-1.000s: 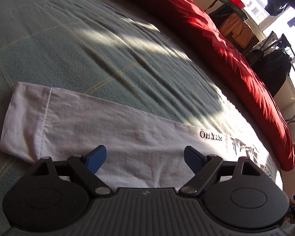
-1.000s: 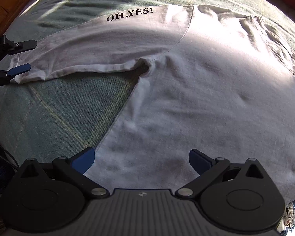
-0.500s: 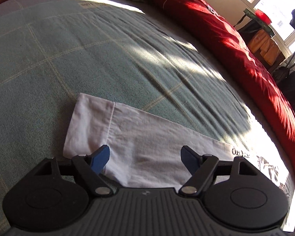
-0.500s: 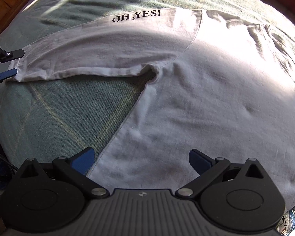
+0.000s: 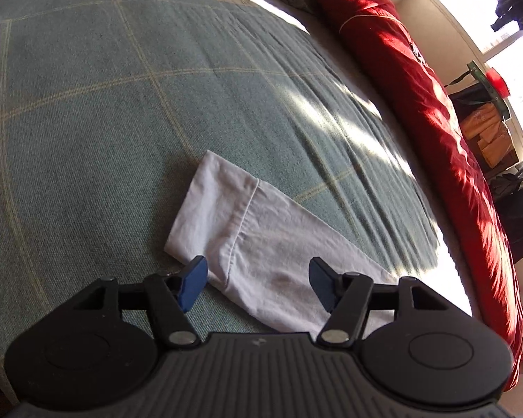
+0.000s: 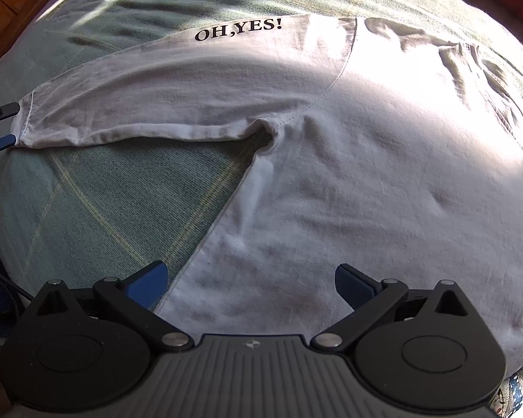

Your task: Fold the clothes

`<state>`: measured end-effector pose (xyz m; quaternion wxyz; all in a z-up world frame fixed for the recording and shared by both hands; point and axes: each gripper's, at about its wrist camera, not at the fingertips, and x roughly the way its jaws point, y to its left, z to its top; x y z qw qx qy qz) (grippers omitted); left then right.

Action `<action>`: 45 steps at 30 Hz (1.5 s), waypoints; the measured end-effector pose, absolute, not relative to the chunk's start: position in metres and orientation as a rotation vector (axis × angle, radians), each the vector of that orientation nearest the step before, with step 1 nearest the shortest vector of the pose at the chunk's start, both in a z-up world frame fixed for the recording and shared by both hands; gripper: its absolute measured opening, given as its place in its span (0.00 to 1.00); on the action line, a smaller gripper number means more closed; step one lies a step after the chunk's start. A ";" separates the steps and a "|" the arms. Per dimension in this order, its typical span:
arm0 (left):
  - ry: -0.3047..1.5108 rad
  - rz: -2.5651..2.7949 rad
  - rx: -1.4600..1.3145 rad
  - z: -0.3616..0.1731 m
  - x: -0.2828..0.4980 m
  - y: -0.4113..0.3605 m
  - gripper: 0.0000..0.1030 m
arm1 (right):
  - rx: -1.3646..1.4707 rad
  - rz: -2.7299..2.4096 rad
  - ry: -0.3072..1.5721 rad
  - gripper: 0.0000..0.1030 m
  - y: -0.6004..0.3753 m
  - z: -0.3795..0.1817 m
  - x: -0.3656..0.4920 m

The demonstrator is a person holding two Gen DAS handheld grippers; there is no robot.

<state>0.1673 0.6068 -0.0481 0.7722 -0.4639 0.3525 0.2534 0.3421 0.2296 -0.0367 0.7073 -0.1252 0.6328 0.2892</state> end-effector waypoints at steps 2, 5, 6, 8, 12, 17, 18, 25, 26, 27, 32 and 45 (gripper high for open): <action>0.743 0.544 -1.112 -0.058 0.159 0.606 0.63 | -0.282 0.649 1.403 1.00 0.232 -0.036 0.342; 0.715 0.547 -1.246 -0.080 0.150 0.606 0.63 | -0.283 0.659 1.405 1.00 0.235 -0.037 0.341; 0.689 0.547 -1.280 -0.085 0.148 0.608 0.63 | -0.285 0.662 1.408 1.00 0.236 -0.038 0.341; 0.638 0.542 -1.326 -0.093 0.147 0.612 0.63 | -0.290 0.665 1.410 1.00 0.237 -0.039 0.340; 0.581 0.543 -1.329 -0.103 0.157 0.623 0.63 | -0.302 0.667 1.414 1.00 0.238 -0.041 0.339; 0.559 0.523 -1.269 -0.104 0.173 0.631 0.64 | -0.309 0.667 1.408 1.00 0.240 -0.039 0.339; 0.552 0.521 -1.262 -0.103 0.175 0.631 0.64 | -0.312 0.669 1.404 1.00 0.240 -0.039 0.340; 0.536 0.477 -1.209 -0.099 0.171 0.621 0.65 | -0.311 0.672 1.409 1.00 0.244 -0.040 0.339; 0.538 0.468 -1.208 -0.100 0.168 0.616 0.65 | -0.311 0.673 1.412 1.00 0.244 -0.041 0.338; 0.535 0.462 -1.207 -0.101 0.167 0.613 0.65 | -0.311 0.674 1.417 1.00 0.244 -0.042 0.337; 0.533 0.469 -1.140 -0.096 0.174 0.622 0.63 | -0.315 0.679 1.419 1.00 0.247 -0.042 0.337; 0.527 0.417 -1.129 -0.102 0.180 0.613 0.55 | -0.291 0.680 1.430 1.00 0.246 -0.043 0.340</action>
